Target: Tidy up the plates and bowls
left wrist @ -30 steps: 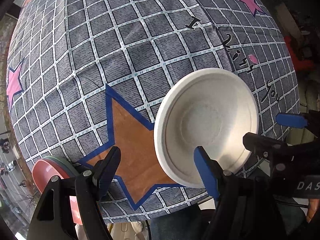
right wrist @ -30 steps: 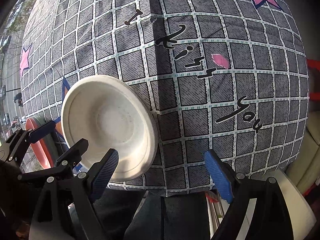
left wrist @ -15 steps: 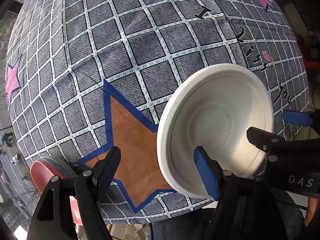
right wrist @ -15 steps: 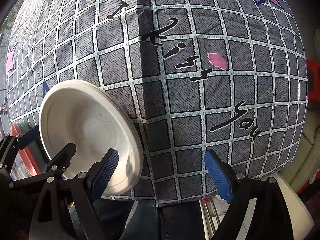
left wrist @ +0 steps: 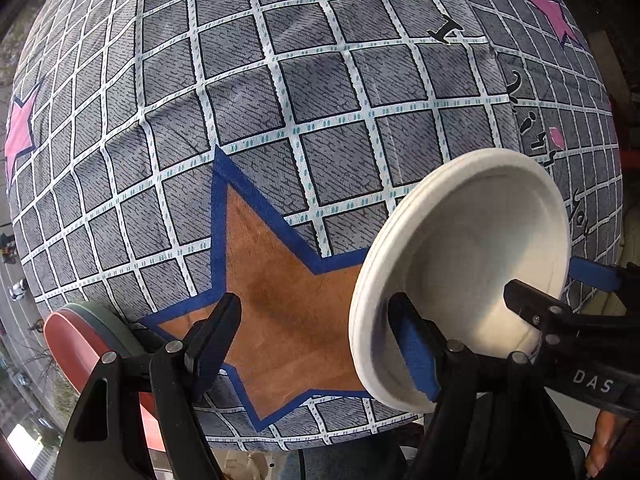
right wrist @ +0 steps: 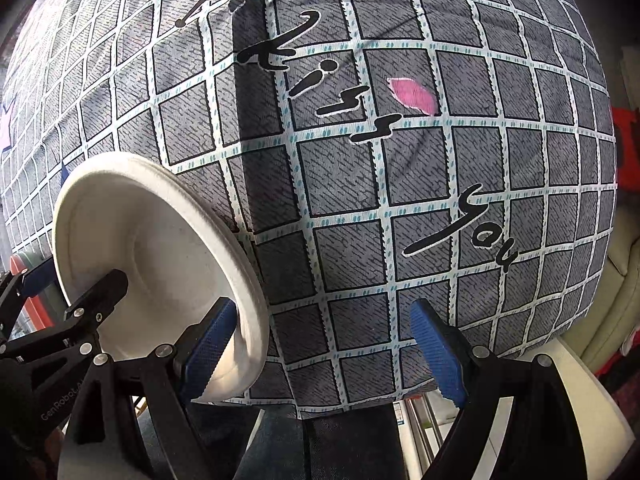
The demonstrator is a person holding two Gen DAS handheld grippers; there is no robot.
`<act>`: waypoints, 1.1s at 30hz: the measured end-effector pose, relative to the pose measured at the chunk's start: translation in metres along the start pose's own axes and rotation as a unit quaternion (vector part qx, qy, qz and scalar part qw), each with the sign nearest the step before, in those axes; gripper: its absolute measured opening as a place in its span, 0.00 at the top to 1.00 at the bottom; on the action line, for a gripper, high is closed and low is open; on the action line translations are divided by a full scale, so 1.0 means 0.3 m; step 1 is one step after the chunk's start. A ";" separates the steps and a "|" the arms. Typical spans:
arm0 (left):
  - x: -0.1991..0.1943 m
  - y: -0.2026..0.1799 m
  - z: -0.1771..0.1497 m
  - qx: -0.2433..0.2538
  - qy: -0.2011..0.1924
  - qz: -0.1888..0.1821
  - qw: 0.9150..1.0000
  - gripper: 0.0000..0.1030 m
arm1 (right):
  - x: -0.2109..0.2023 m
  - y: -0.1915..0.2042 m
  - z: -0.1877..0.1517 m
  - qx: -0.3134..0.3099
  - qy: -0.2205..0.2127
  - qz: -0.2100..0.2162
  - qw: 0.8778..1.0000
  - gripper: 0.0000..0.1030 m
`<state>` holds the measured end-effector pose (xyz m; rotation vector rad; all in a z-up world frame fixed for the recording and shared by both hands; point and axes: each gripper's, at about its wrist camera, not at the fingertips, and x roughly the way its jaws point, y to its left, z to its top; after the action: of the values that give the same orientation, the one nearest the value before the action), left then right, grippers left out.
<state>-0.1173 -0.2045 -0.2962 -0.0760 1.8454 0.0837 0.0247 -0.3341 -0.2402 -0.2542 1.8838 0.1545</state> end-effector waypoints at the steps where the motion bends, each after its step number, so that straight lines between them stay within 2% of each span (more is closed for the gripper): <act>1: 0.011 0.011 -0.001 -0.002 0.002 -0.002 1.000 0.23 | 0.011 -0.003 -0.002 -0.002 0.000 0.000 1.000 0.14; 6: 0.077 0.037 -0.014 -0.009 0.007 -0.009 1.000 0.23 | 0.064 -0.005 -0.005 -0.004 -0.001 0.010 1.000 0.13; 9: 0.107 0.059 -0.013 -0.026 0.012 -0.022 0.999 0.21 | 0.095 -0.029 0.002 0.004 -0.001 0.007 1.000 0.01; 12: 0.133 0.076 -0.013 -0.032 0.012 -0.026 0.999 0.20 | 0.130 -0.063 -0.001 0.009 0.001 0.029 1.000 0.01; 19: 0.157 0.095 -0.011 -0.035 0.013 -0.025 0.999 0.18 | 0.152 -0.109 0.023 0.005 0.000 0.035 0.999 0.00; 33: 0.162 0.102 -0.001 -0.038 0.014 -0.025 0.999 0.15 | 0.123 -0.096 0.049 0.004 0.003 0.033 0.999 0.00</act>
<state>-0.1335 -0.1747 -0.3422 -0.1774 1.8676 0.1188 0.0342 -0.3621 -0.2792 -0.1865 1.8984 0.1919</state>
